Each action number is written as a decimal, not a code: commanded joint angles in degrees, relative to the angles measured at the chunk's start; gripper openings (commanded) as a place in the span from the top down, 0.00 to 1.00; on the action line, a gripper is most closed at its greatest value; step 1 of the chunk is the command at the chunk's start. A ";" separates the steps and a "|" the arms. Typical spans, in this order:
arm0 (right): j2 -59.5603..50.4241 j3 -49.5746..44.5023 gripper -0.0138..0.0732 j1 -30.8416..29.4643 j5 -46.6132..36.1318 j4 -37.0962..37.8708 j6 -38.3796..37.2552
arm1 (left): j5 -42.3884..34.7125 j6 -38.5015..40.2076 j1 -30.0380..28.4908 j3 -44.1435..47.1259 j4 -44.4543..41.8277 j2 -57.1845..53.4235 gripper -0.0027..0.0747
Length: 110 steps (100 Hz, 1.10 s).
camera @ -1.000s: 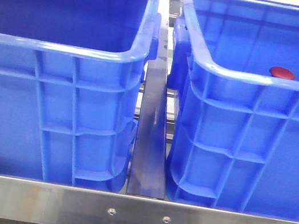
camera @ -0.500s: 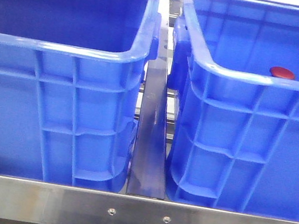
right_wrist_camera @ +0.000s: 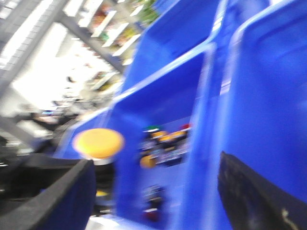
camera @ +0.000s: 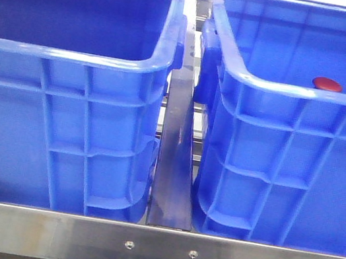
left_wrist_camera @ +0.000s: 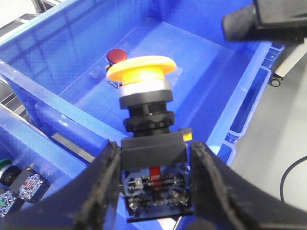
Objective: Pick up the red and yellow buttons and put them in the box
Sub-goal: 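Bring the right gripper to the yellow cap held by the left gripper, then grip the yellow cap with the right gripper, then open the left gripper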
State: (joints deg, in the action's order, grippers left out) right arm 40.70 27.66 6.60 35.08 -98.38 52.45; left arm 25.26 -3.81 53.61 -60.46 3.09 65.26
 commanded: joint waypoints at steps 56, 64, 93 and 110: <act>15.99 11.75 0.21 3.42 18.44 -7.00 1.43 | -4.74 -0.02 0.39 -2.20 0.11 -1.12 0.99; 17.76 12.44 0.21 5.21 17.67 -7.00 1.48 | -4.74 -0.02 0.39 -2.20 0.11 -1.12 0.99; 23.51 15.91 0.21 7.48 17.70 -7.37 3.32 | -4.74 -0.02 0.39 -2.20 0.11 -1.12 0.99; 25.98 18.55 0.23 7.79 19.09 -7.30 4.11 | -4.74 -0.02 0.39 -2.20 0.11 -1.12 0.99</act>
State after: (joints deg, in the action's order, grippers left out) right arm 66.41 43.14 14.27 50.90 -101.44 54.98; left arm 25.26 -3.81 53.61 -60.46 3.09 65.26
